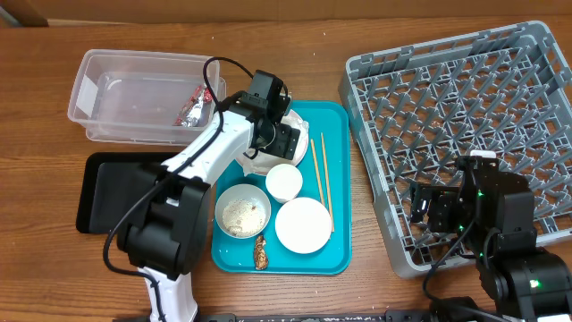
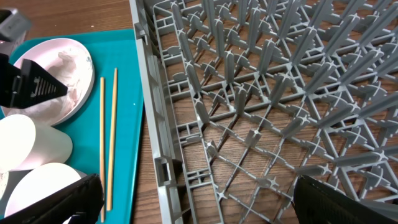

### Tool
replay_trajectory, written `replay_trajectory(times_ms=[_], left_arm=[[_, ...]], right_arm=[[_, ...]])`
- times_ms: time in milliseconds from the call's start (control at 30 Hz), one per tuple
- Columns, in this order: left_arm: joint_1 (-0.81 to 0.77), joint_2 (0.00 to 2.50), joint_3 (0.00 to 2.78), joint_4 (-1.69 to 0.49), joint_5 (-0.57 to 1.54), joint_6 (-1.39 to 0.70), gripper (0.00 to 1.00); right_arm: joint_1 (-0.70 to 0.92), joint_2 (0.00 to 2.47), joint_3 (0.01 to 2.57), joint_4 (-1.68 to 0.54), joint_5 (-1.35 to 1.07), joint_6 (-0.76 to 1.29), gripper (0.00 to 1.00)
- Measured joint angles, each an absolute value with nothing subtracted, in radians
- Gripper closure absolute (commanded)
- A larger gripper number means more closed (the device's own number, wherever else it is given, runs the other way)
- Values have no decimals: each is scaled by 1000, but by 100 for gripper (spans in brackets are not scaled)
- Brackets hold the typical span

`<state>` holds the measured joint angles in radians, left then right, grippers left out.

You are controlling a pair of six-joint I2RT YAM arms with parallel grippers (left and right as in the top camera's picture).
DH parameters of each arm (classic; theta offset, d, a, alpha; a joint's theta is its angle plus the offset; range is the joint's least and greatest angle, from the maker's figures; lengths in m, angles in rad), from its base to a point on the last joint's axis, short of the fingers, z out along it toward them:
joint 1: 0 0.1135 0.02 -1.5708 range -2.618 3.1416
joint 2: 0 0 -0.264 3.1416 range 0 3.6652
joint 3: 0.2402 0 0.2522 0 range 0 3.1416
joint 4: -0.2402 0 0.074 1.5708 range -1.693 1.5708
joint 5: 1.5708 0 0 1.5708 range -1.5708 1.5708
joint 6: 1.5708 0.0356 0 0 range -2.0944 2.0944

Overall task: Sort waste into correct bins and load items into the dishwasher
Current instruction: 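Move the left gripper back to the plate and grasp the crumpled tissue, then carry the tissue with the left gripper and drop it in the bin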

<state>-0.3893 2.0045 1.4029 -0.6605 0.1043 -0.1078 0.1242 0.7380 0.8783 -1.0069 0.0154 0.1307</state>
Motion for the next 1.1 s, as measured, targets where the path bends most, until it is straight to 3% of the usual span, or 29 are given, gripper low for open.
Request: replay_trajectory(times_ms=[100, 167, 300, 700, 1100], left_arm=[[-390, 2022, 1403, -674, 93, -122, 34], [-390, 2032, 1403, -682, 89, -133, 50], [-390, 2035, 1401, -684, 88, -137, 96], [-356, 1980, 1451, -737, 66, -132, 96], [-147, 1687, 1522, -712, -59, -132, 95]], right_arm=[[124, 738, 878, -1007, 15, 130, 0], [124, 738, 878, -1007, 15, 130, 0], [124, 738, 878, -1008, 15, 130, 0], [124, 738, 878, -1009, 15, 130, 0], [124, 738, 878, -1010, 15, 130, 0]])
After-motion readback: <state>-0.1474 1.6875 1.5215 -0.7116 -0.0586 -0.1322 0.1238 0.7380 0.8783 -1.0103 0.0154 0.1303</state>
